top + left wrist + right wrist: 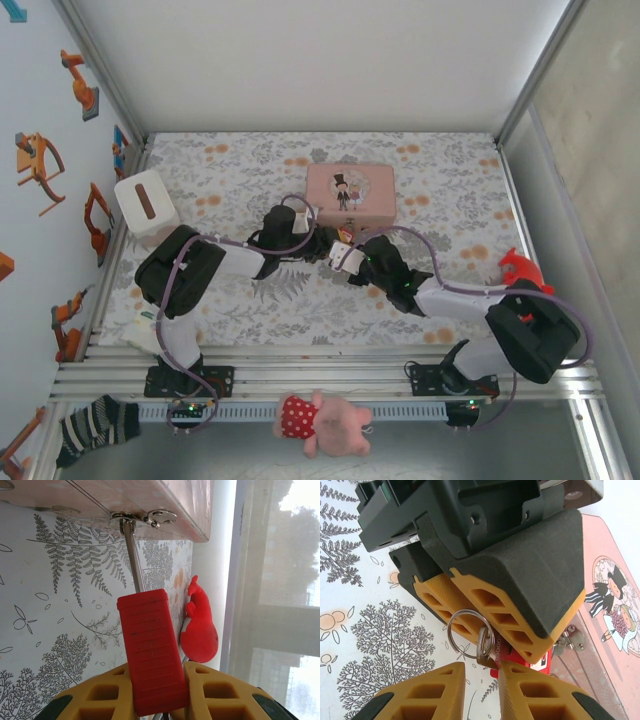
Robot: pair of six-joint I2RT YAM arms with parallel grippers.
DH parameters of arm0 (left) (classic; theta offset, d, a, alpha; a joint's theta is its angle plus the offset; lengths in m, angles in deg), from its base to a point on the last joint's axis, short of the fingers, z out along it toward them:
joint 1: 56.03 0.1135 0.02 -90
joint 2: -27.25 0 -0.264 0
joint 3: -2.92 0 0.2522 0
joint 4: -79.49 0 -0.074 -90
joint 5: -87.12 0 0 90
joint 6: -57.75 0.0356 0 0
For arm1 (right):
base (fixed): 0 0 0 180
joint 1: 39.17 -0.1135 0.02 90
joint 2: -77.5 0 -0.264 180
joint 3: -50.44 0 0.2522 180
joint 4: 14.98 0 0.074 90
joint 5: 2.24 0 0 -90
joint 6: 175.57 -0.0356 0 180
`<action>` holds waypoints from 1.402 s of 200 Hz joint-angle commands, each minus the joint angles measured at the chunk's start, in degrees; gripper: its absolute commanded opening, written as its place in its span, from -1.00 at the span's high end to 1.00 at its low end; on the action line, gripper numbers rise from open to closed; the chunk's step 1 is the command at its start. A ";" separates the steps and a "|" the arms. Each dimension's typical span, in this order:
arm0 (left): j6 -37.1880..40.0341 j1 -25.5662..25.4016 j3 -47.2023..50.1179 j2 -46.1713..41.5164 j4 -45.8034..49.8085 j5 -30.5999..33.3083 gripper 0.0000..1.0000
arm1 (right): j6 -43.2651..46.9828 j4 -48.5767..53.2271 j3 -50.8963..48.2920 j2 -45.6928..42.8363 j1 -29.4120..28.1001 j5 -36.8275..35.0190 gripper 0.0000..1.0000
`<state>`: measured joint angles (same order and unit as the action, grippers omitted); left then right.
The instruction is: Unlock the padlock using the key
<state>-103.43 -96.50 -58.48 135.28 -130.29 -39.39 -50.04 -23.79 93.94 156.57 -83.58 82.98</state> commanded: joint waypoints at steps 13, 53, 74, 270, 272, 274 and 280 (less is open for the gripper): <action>1.40 -0.96 -2.63 -4.48 -4.68 -1.86 1.00 | -1.65 -4.61 1.08 0.73 -0.33 -1.03 0.54; 1.22 -1.71 -3.21 -4.27 -4.50 -1.48 1.00 | -5.58 -8.12 0.96 1.67 -0.92 -3.97 0.46; 0.89 -2.14 -3.82 -4.23 -4.53 -1.34 1.00 | -6.16 -9.60 0.66 2.77 -1.46 -5.56 0.44; 0.03 -3.48 -4.12 -4.76 -4.85 -0.01 1.00 | -20.85 -9.25 -1.45 2.57 -1.74 -13.61 1.00; -0.01 -3.48 -4.08 -4.76 -4.81 0.00 1.00 | -21.09 -9.21 -1.44 2.51 -1.74 -13.60 1.00; -0.01 -3.48 -4.05 -4.76 -4.79 0.01 1.00 | -21.39 -9.17 -1.48 2.57 -1.74 -13.59 1.00; -0.08 -3.45 -4.04 -4.76 -4.98 0.04 1.00 | -22.15 -9.10 -1.53 2.51 -1.74 -13.68 1.00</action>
<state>-104.83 -98.05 -60.10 135.02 -128.31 -33.64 -65.85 -31.55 92.73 159.45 -85.96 73.71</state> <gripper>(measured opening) 0.219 0.048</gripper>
